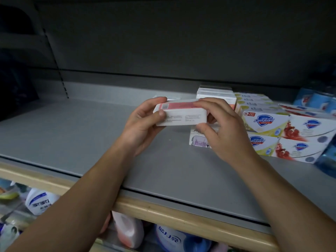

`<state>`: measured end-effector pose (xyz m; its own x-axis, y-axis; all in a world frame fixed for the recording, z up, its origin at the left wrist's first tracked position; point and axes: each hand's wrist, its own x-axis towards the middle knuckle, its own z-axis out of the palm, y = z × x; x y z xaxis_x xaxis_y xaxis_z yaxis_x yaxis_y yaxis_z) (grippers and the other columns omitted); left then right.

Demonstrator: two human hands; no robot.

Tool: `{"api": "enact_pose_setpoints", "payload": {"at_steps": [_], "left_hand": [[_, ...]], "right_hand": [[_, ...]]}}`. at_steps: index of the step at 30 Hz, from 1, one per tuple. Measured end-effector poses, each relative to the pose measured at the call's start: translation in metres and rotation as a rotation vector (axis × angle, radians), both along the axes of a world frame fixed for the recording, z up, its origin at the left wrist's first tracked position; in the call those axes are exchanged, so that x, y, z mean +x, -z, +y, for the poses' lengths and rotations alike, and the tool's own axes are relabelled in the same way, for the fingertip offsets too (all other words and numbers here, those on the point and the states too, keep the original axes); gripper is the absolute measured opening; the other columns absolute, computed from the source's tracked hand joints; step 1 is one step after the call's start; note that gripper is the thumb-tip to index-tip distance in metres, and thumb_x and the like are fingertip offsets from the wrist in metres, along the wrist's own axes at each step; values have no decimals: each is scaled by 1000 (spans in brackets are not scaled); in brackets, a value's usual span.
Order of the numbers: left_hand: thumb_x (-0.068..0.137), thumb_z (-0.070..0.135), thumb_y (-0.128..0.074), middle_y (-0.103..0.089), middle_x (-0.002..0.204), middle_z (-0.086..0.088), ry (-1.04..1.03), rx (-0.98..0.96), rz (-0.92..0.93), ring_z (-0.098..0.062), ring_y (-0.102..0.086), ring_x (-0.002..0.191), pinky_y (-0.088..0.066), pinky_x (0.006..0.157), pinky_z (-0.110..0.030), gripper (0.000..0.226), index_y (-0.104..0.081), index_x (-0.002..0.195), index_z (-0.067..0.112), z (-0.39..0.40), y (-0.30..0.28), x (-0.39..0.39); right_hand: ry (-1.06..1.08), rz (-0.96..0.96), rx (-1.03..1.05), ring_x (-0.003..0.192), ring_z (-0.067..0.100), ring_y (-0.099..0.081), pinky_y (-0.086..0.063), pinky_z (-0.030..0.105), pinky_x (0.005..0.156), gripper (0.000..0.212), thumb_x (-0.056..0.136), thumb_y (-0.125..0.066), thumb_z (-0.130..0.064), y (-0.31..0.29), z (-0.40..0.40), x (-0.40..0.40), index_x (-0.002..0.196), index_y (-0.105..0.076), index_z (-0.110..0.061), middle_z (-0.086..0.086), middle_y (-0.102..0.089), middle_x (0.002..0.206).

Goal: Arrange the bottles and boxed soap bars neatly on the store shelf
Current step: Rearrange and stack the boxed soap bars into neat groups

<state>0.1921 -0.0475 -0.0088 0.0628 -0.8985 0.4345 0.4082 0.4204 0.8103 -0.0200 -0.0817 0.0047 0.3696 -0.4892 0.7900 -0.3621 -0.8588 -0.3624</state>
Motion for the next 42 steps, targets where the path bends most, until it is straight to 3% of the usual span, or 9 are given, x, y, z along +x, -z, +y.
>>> {"api": "enact_pose_setpoints", "payload": {"at_steps": [2, 5, 10, 15, 21, 25, 30, 34, 42], "left_hand": [[58, 15, -89, -61, 121, -17, 31, 6, -26, -28, -62, 105, -50, 99, -43, 64, -61, 116, 11, 1, 1, -1], [72, 0, -74, -64, 117, -18, -36, -1, -155, -31, -67, 98, -56, 87, -38, 49, -59, 119, 7, 1, 3, -8], [76, 20, -71, -75, 95, -9, -174, 20, -310, -22, -71, 86, -59, 73, -31, 31, -69, 106, 11, 2, 3, -7], [74, 13, -73, -69, 104, -27, -234, -46, -370, -34, -70, 88, -59, 80, -41, 42, -67, 114, 2, 2, 3, -15], [84, 14, -70, -74, 92, -3, -273, -84, -397, -12, -70, 84, -56, 79, -33, 28, -67, 110, 22, -4, 6, -12], [86, 33, -70, -69, 115, 0, -582, 165, -939, -12, -64, 108, -45, 97, -25, 36, -65, 120, 22, -20, 25, -3], [88, 59, -52, -51, 143, 1, -522, 291, -1564, -21, -43, 134, -32, 112, -33, 55, -54, 133, 27, -24, 38, 1], [89, 63, -45, -41, 151, 7, -532, 319, -1654, -17, -31, 141, -20, 117, -38, 57, -48, 138, 34, -28, 41, -1], [87, 64, -47, -43, 149, 8, -545, 293, -1650, -17, -34, 140, -23, 116, -40, 59, -49, 138, 34, -28, 43, 1]], "right_hand": [[39, -37, 26, 100, 8, -51, -43, 26, 91, 43, 86, -61, -14, -1, 1, -1, 128, -60, -18, -13, -55, 117], [102, -87, 91, 99, 13, -52, -40, 28, 88, 42, 91, -52, -27, -1, 2, -3, 132, -56, -21, -13, -55, 115], [110, -132, 146, 95, 6, -57, -41, 14, 78, 32, 91, -50, -32, -5, 4, -5, 116, -64, -19, -10, -63, 103], [213, 199, 64, 109, 16, -51, -36, 24, 91, 43, 84, -69, -34, -16, 6, 3, 124, -62, -22, -7, -62, 113], [263, 365, 4, 113, 24, -53, -43, 38, 96, 48, 84, -70, -36, -56, 0, 3, 129, -58, -23, -1, -61, 120], [413, 466, -6, 108, 25, -55, -45, 38, 91, 44, 85, -69, -35, -76, -20, -7, 126, -58, -24, -1, -60, 114], [606, 636, -45, 113, 29, -48, -36, 39, 96, 46, 89, -65, -40, -68, -44, -9, 131, -57, -21, 4, -57, 122], [721, 721, -81, 117, 29, -47, -30, 41, 102, 43, 92, -60, -42, -54, -57, -3, 131, -58, -22, 4, -58, 127], [813, 702, -155, 114, 32, -47, -30, 41, 102, 44, 94, -53, -24, -28, -48, 9, 137, -50, -19, 7, -55, 127]]}}
